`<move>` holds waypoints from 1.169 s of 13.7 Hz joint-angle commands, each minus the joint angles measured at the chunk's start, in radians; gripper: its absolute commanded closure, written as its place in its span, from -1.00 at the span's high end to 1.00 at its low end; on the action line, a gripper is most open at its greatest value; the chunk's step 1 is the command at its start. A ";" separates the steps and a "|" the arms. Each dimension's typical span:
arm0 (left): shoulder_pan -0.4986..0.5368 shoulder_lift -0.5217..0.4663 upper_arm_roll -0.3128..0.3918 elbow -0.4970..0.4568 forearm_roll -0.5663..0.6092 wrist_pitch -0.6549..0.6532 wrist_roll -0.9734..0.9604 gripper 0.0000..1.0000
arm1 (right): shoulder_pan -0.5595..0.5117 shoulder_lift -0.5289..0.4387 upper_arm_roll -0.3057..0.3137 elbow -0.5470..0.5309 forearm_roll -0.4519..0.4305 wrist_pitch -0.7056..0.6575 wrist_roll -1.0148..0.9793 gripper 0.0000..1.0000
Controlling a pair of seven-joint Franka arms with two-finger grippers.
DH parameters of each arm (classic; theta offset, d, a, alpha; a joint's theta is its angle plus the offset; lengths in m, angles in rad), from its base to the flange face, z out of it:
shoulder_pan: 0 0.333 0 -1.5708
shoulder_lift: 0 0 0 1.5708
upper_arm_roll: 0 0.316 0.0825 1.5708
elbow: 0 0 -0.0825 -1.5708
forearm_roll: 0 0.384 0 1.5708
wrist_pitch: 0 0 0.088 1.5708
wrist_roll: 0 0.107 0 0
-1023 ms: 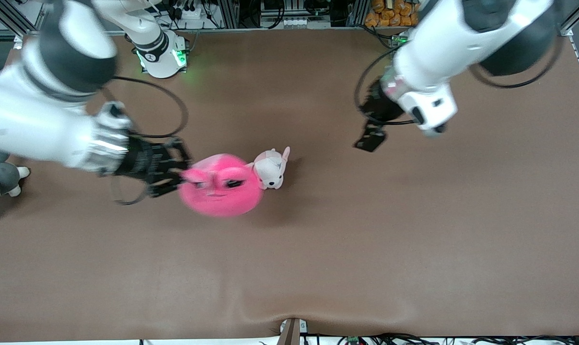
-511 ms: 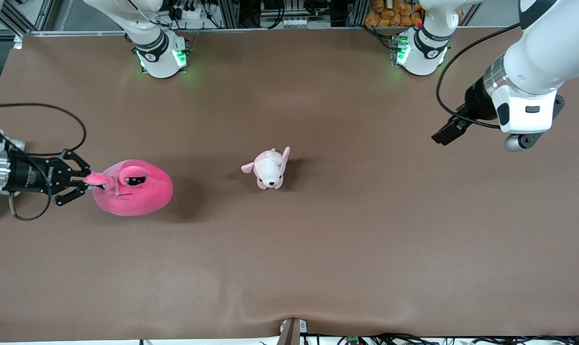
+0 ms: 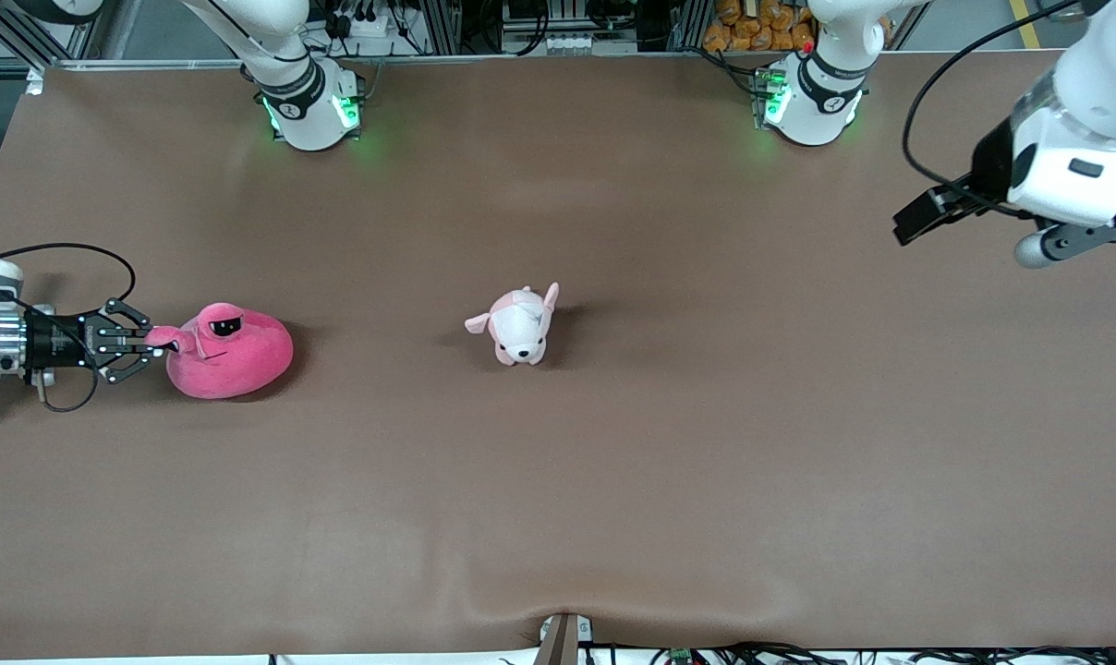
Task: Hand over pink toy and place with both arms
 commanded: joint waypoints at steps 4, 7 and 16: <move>0.013 -0.129 0.134 -0.060 -0.022 -0.004 0.342 1.00 | 0.011 -0.025 0.033 0.143 -0.136 -0.123 -0.037 1.00; -0.141 -0.174 0.326 -0.125 -0.056 0.000 0.340 1.00 | 0.126 -0.027 0.032 0.389 -0.218 -0.272 -0.030 1.00; -0.377 -0.348 0.503 -0.357 -0.058 0.083 0.313 1.00 | 0.341 -0.341 0.078 0.504 -0.280 -0.479 -0.178 1.00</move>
